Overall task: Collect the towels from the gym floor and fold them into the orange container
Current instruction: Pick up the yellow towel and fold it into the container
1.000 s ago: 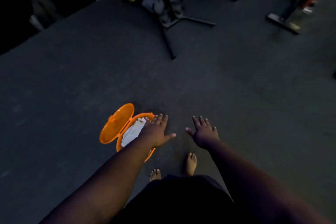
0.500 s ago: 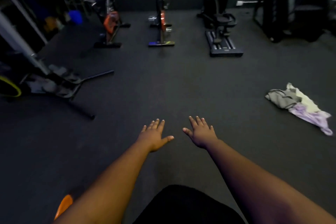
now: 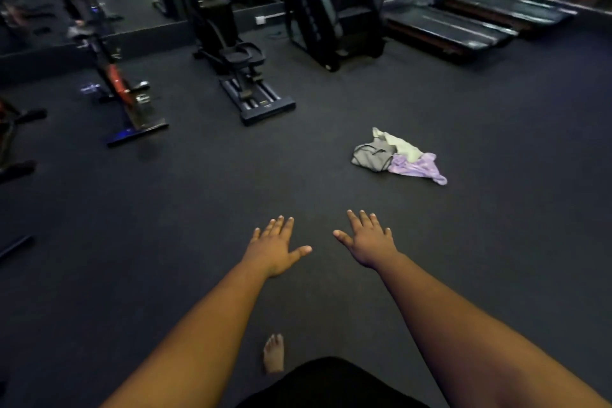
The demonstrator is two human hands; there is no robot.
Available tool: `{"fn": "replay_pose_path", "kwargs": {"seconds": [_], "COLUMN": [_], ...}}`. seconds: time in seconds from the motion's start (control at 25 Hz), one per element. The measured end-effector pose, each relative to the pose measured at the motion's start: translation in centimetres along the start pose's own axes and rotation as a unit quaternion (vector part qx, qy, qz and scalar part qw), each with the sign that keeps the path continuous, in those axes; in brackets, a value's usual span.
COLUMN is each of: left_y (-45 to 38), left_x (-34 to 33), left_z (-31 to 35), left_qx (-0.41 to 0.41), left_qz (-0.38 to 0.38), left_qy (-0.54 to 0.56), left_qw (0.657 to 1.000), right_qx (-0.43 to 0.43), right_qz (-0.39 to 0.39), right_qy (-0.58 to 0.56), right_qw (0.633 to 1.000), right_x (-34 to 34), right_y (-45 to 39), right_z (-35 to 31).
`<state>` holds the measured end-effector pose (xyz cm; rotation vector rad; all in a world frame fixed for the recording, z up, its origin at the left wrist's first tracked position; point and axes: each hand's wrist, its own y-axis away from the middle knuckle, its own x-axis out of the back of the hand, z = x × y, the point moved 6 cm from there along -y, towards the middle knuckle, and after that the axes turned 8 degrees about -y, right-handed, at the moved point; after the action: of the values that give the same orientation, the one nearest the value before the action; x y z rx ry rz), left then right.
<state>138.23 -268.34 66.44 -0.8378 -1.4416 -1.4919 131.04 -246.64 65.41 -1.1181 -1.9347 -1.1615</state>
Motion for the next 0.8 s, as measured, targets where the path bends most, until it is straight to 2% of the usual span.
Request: {"fn": "replay_pose_path", "kwargs": {"seconds": [0.16,0.44,0.64,0.8], "left_y": [-10.1,-25.0,-33.9,-42.3], "left_x": [3.4,10.3,13.8,15.6], "left_z": [3.2,5.5,7.6,11.0], "left_qx": [-0.074,-0.175,-0.203,-0.215], "left_qz": [-0.004,-0.024,-0.039,-0.04], "left_qy": [-0.031,-0.086,-0.106,-0.119], "left_qw": [0.997,0.981,0.973,0.968], "right_qx": [-0.067,-0.167,-0.195,-0.206], "right_qz": [0.036,0.069,0.077,0.078], "right_qy": [-0.016,-0.065,-0.082,-0.098], "right_qw": [0.997,0.981,0.974,0.97], "right_x": [3.9,9.7,13.7,16.8], "right_y": [-5.9,-14.8,-21.4,-28.4], "right_z": [3.7,5.3,6.9,10.8]}}
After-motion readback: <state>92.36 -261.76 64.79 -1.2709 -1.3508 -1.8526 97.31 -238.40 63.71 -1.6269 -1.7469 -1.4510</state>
